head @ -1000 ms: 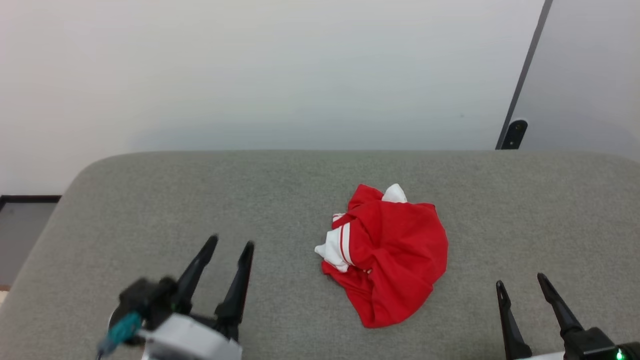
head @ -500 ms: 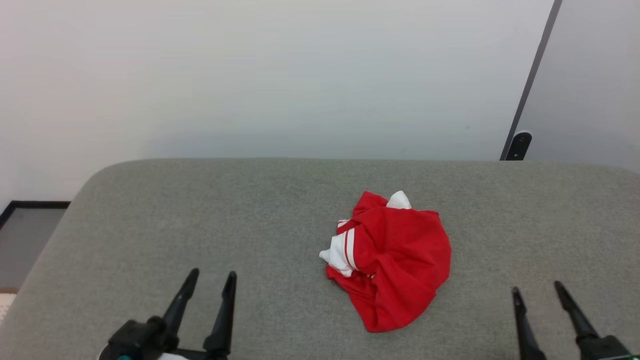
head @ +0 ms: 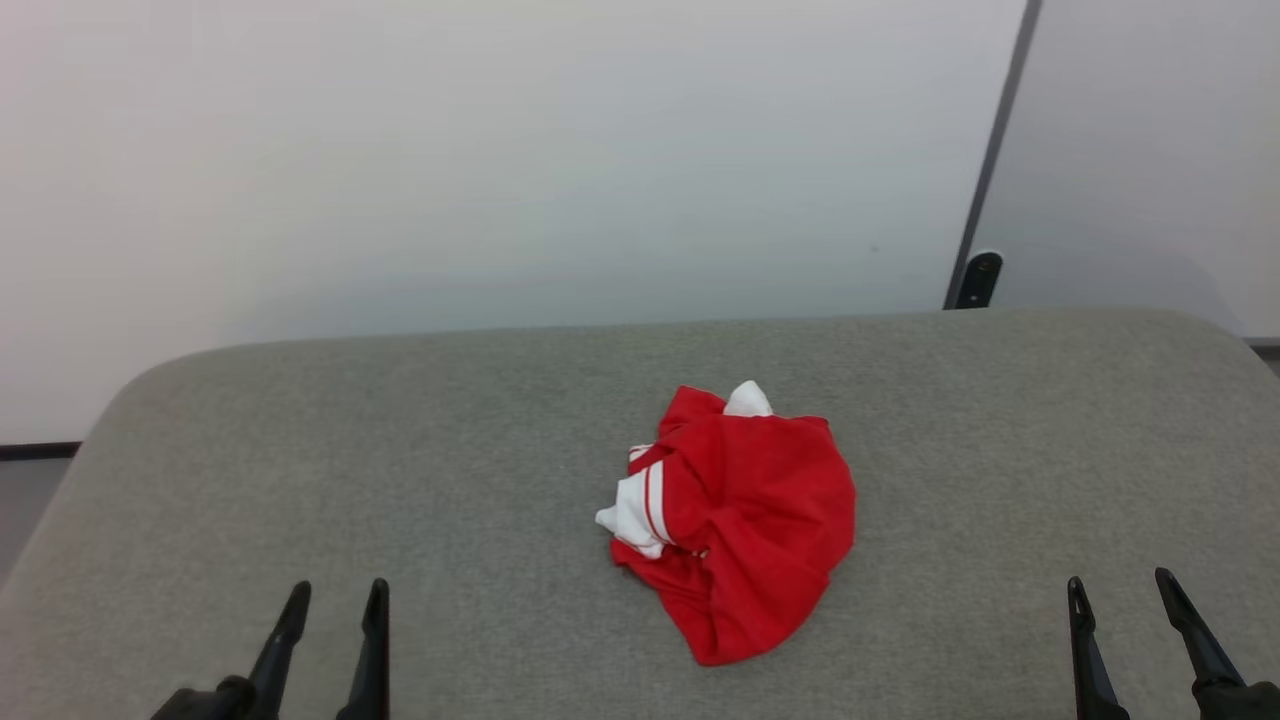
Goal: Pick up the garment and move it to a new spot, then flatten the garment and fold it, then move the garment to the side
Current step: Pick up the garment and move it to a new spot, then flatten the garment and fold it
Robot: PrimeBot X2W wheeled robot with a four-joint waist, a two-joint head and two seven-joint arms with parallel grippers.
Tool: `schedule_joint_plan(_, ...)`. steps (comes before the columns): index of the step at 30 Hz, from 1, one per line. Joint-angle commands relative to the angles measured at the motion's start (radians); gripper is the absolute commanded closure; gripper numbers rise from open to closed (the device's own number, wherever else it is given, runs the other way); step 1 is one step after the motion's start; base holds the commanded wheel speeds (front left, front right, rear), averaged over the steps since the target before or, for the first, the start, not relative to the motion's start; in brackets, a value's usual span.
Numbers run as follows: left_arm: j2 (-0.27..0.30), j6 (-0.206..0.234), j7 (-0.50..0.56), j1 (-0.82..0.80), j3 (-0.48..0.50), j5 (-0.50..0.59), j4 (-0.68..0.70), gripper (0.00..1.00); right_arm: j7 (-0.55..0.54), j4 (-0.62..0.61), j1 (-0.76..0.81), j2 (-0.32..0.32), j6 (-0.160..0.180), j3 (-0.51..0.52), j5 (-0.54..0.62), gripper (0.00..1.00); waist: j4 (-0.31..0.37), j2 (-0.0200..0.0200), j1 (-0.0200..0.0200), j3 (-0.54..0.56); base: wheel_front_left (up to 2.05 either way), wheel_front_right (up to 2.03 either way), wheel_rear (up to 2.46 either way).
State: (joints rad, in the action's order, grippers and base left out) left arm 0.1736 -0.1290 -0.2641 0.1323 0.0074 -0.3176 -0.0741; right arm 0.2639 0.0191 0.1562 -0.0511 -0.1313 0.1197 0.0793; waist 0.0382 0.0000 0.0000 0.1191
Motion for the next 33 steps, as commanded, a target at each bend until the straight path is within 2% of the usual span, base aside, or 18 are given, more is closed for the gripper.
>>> schedule_joint_plan(1,-0.004,-0.002,0.0,0.01,0.006,-0.001,0.006,0.0,0.001,-0.003,0.01,0.001,0.001,0.0,-0.002,0.0,0.015,0.0,0.0,-0.005,0.0,0.0,0.0)
schedule_joint_plan(23,-0.004,-0.003,0.0,-0.015,-0.025,-0.006,0.0,0.0,0.001,-0.006,-0.006,0.002,0.001,-0.016,-0.01,0.0,0.025,0.0,0.0,-0.026,0.0,0.0,0.0)
schedule_joint_plan(33,0.004,-0.003,0.0,-0.04,-0.056,-0.015,-0.005,0.0,0.001,-0.007,-0.024,0.001,0.001,-0.008,-0.006,0.0,0.105,0.0,0.0,-0.057,0.0,0.0,0.0)
